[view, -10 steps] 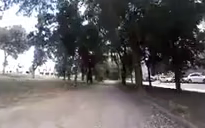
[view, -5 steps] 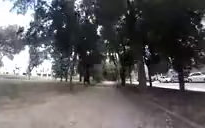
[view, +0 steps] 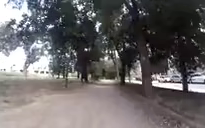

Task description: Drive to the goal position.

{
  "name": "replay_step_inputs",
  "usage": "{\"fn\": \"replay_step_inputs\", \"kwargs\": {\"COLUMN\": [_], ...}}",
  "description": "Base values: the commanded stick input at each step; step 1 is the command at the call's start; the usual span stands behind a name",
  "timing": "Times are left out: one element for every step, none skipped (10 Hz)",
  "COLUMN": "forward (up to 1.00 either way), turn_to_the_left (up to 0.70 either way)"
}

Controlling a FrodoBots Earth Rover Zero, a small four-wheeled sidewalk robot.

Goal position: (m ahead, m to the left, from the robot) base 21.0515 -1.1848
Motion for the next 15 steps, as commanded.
{"fn": "replay_step_inputs", "kwargs": {"forward": [1.00,1.00,1.00,1.00,1.00,1.00,1.00,1.00,1.00,1.00,1.00,1.00,1.00,1.00,1.00], "turn_to_the_left": [0.00,0.00,0.00,0.00,0.00,0.00,0.00,0.01,0.03,0.19,0.32,0.00,0.00,0.00,0.00]}}
